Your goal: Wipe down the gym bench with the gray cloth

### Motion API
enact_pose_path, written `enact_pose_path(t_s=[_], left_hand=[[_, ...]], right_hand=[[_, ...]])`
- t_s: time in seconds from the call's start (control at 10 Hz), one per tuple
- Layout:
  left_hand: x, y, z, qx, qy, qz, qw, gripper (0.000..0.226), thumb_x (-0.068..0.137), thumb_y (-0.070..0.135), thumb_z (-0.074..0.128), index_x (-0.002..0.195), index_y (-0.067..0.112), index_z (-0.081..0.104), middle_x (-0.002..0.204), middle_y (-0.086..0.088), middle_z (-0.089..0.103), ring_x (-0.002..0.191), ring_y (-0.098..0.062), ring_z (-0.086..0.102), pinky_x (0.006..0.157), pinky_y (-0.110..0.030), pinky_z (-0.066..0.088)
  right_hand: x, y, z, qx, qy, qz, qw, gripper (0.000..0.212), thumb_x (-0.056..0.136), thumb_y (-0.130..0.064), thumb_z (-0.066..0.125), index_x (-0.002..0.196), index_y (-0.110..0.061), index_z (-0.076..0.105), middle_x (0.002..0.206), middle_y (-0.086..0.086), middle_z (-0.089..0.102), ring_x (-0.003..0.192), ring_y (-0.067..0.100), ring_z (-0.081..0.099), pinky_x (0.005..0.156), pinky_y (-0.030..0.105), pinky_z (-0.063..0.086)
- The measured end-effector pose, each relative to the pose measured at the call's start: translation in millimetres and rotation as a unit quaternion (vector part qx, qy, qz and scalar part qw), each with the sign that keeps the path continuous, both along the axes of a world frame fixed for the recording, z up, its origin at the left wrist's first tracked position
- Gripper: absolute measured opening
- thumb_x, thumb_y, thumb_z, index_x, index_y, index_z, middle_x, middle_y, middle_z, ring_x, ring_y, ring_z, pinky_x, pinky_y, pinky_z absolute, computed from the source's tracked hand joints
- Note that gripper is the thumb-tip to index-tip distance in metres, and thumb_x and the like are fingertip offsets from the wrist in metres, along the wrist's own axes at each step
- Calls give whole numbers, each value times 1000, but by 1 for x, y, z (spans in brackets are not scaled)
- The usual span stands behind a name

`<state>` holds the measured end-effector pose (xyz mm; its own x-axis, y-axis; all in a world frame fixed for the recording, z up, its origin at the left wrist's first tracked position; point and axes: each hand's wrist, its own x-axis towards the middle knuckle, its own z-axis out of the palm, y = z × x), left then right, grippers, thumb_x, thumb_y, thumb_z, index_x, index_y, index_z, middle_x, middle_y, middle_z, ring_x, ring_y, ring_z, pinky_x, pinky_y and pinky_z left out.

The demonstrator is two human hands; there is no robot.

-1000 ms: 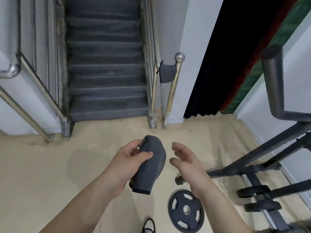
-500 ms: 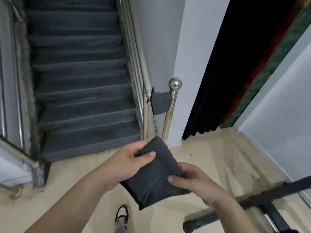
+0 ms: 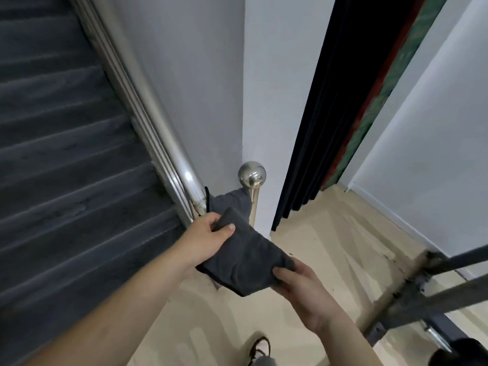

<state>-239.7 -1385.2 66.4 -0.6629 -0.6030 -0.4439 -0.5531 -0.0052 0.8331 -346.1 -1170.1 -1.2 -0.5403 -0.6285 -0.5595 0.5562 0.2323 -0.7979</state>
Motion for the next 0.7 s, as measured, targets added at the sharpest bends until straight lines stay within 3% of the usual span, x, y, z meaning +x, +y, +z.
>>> enact_pose_path(t_s=[0.1, 0.2, 0.4, 0.5, 0.6, 0.7], left_hand=[[-39, -48, -12, -8, -8, 17, 1000, 16, 97, 38, 67, 107, 27, 70, 108, 2, 74, 96, -16, 71, 79, -32, 58], [-75, -85, -19, -34, -29, 27, 999, 14, 98, 35, 65, 108, 27, 69, 104, 1, 72, 91, -16, 69, 67, -27, 53], [-129, -141, -28, -51, -73, -39, 995, 18, 91, 17, 60, 106, 22, 70, 98, -2, 70, 84, -15, 65, 61, -25, 47], [-145, -166, -36, -58, -77, -72, 993, 19, 87, 18, 62, 101, 26, 72, 94, 0, 73, 84, -18, 69, 62, -27, 51], [-152, -191, -55, -168, -118, -206, 957, 12, 85, 24, 62, 97, 25, 66, 93, 3, 70, 85, -18, 67, 65, -28, 54], [-149, -206, -65, -281, -127, -331, 892, 21, 88, 27, 65, 107, 18, 62, 105, 1, 66, 93, -18, 62, 72, -31, 54]], right_hand=[[-31, -58, -16, 15, -2, -15, 1000, 31, 103, -1, 50, 127, -9, 68, 118, 11, 79, 111, 34, 74, 91, 48, 62], [-55, -108, -29, 24, -32, -37, 999, 28, 104, -5, 51, 125, -12, 68, 115, 14, 78, 106, 38, 74, 87, 55, 63], [-73, -164, -42, 41, -101, -102, 989, 24, 103, -3, 50, 121, -6, 67, 113, 21, 77, 112, 47, 69, 87, 62, 61], [-81, -180, -47, 38, -101, -151, 983, 24, 104, -4, 51, 117, -8, 71, 108, 17, 80, 110, 45, 71, 86, 59, 62], [-82, -194, -60, 76, -64, -183, 978, 26, 102, -10, 54, 126, -11, 66, 116, 15, 76, 104, 38, 72, 78, 45, 64], [-71, -207, -67, 124, -51, -201, 970, 37, 98, -13, 58, 135, -12, 58, 118, 12, 71, 94, 30, 68, 75, 36, 55]])
